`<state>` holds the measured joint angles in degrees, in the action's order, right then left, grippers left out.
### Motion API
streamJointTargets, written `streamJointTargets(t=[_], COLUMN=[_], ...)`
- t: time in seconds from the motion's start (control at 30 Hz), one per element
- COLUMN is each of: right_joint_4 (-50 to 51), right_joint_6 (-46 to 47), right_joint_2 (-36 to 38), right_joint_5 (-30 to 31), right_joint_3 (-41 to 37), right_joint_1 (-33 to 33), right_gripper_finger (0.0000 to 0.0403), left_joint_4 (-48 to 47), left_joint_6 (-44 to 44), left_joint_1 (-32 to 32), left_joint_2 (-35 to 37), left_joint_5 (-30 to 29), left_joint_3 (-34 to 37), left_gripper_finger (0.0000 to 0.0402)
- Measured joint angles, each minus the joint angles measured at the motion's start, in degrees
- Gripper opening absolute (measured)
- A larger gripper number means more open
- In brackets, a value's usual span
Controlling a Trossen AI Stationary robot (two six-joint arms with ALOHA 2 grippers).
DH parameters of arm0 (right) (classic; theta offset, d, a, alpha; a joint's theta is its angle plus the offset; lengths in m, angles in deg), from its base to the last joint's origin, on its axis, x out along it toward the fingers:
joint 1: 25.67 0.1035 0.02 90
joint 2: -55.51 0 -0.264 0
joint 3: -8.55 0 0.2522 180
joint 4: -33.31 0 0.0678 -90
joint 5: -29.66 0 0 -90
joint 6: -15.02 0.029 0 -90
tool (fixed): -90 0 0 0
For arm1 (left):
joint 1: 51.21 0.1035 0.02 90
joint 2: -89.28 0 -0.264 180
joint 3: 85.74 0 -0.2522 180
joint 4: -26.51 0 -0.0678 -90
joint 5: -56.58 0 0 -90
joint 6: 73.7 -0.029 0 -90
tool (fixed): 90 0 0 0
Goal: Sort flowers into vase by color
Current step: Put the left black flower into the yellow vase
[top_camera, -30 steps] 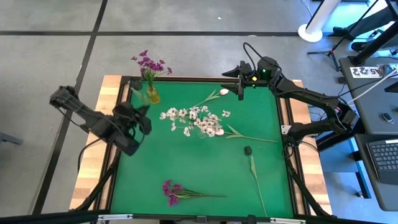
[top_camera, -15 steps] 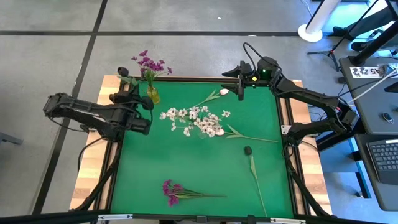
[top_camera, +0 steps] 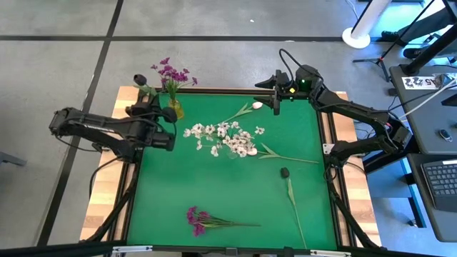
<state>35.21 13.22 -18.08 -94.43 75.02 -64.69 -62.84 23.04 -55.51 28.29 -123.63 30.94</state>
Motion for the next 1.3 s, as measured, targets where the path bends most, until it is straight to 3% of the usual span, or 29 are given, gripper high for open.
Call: streamJointTargets(t=[0.37, 0.63, 0.83, 1.03, 1.17, 1.3], right_joint_4=[-0.31, -0.26, 0.28, 2.23, 2.32, 2.36], right_joint_6=[-0.39, -0.42, -0.42, -1.31, -1.51, -1.51], right_joint_2=[0.00, 0.00, 0.00, 0.00, 0.00, 0.00], right_joint_5=[-0.02, -1.02, -1.53, -1.51, -1.53, -1.53], right_joint_3=[0.00, 0.00, 0.00, 0.00, 0.00, 0.00], right_joint_1=[0.00, 0.00, 0.00, 0.02, 0.02, 0.00], right_gripper_finger=[0.0293, 0.0293, 0.0293, 0.0293, 0.0293, 0.0293], left_joint_4=[26.85, 50.85, 71.27, 73.60, 71.54, 72.24], left_joint_6=[-24.96, -51.64, -76.74, -85.97, -88.96, -88.61], left_joint_1=[-8.35, -9.47, -7.42, 0.04, 5.26, 10.45], left_joint_2=[-2.00, -6.72, -4.82, 2.99, 6.34, 9.88], left_joint_5=[2.67, 24.99, 30.09, 39.98, 40.24, 39.86], left_joint_3=[-0.29, -0.29, -0.27, -0.29, -0.04, 4.87], left_gripper_finger=[0.0000, 0.0000, 0.0000, 0.0000, 0.0000, 0.0000])
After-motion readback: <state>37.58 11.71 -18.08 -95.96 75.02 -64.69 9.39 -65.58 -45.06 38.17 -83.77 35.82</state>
